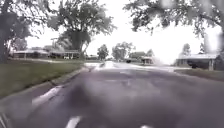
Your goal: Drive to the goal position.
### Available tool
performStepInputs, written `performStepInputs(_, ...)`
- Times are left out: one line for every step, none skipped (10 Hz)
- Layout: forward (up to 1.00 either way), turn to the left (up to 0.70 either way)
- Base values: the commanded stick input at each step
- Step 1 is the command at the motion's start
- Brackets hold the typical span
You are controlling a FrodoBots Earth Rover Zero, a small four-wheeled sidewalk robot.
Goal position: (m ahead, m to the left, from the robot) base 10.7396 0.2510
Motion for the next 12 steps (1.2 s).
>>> performStepInputs(0.50, 0.00)
performStepInputs(0.50, 0.00)
performStepInputs(0.50, 0.21)
performStepInputs(0.50, 0.00)
performStepInputs(0.50, 0.00)
performStepInputs(0.50, 0.00)
performStepInputs(0.50, 0.00)
performStepInputs(0.50, 0.00)
performStepInputs(0.50, 0.00)
performStepInputs(0.50, 0.00)
performStepInputs(0.50, 0.00)
performStepInputs(0.50, 0.00)
